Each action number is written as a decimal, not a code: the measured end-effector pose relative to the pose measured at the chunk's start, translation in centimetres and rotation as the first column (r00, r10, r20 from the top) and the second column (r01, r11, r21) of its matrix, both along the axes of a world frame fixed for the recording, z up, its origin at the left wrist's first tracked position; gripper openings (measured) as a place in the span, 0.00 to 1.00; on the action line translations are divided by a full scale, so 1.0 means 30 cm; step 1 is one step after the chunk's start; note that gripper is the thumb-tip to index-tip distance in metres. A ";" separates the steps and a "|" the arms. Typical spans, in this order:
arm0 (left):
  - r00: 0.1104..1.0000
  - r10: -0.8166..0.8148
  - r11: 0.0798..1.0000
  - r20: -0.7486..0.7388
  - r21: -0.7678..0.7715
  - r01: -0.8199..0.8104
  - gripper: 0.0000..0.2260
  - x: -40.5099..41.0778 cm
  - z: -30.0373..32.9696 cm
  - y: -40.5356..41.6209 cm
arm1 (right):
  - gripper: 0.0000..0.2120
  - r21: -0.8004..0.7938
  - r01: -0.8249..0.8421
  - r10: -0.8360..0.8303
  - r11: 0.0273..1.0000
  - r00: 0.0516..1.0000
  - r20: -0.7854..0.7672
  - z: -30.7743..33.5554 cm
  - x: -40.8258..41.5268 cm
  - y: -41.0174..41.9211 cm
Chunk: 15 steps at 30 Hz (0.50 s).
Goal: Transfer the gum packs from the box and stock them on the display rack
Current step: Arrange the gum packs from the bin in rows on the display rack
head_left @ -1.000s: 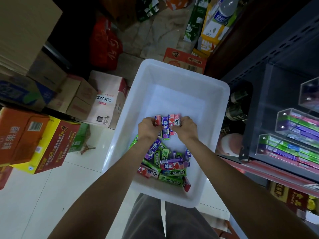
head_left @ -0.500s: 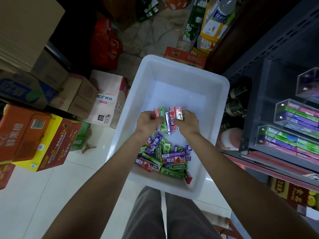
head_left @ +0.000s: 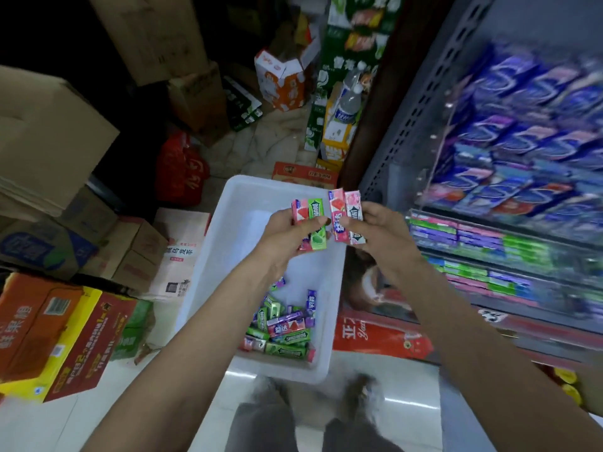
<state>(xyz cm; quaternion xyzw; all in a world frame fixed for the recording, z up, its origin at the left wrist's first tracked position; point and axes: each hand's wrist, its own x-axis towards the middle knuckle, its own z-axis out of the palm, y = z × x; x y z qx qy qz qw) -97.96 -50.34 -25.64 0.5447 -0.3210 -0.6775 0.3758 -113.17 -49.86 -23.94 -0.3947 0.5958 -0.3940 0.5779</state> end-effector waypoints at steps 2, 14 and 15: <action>0.996 -0.029 0.996 0.087 -0.076 0.036 0.03 -0.105 0.063 0.001 | 0.10 -0.052 0.021 -0.021 0.998 1.000 0.000 0.064 -0.094 0.018; 0.984 0.016 0.920 0.177 -0.388 0.055 0.07 -1.039 0.259 0.160 | 0.05 -0.191 0.074 -0.081 0.979 0.996 -0.028 0.266 -0.998 0.213; 0.984 0.007 0.916 0.179 -0.397 0.065 0.08 -1.110 0.267 0.174 | 0.05 -0.192 0.086 -0.094 0.978 0.995 -0.033 0.273 -1.075 0.227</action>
